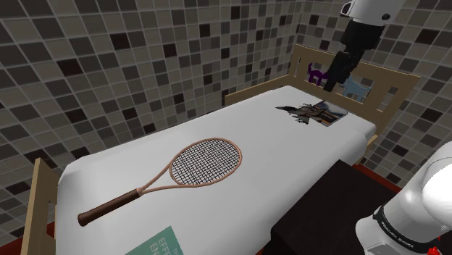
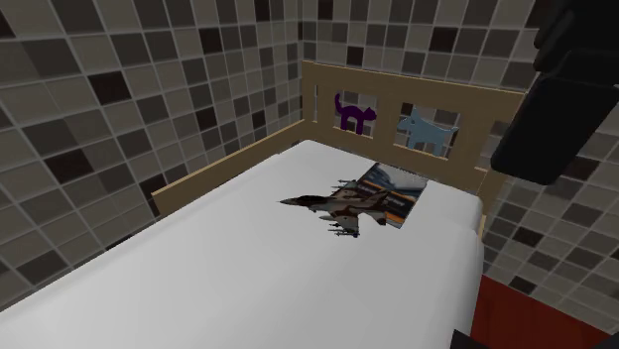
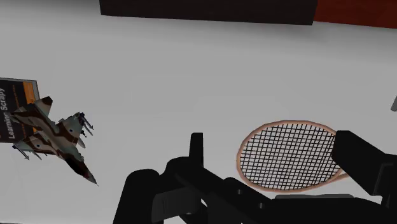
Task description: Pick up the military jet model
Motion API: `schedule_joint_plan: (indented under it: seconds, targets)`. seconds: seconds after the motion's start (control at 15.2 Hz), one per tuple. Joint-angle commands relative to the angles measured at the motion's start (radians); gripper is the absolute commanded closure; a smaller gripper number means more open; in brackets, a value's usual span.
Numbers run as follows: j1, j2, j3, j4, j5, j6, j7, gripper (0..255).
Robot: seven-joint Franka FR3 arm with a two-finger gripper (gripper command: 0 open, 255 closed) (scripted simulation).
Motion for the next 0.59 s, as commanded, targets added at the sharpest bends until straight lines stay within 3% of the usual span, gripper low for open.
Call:
schedule_joint_plan:
  seconds: [0.0, 0.53]
  targets:
    - [0.000, 0.000, 0.000, 0.000, 0.000, 0.000, 0.000, 0]
    - [-0.021, 0.175, -0.123, -0.039, -0.091, 0.195, -0.185, 0]
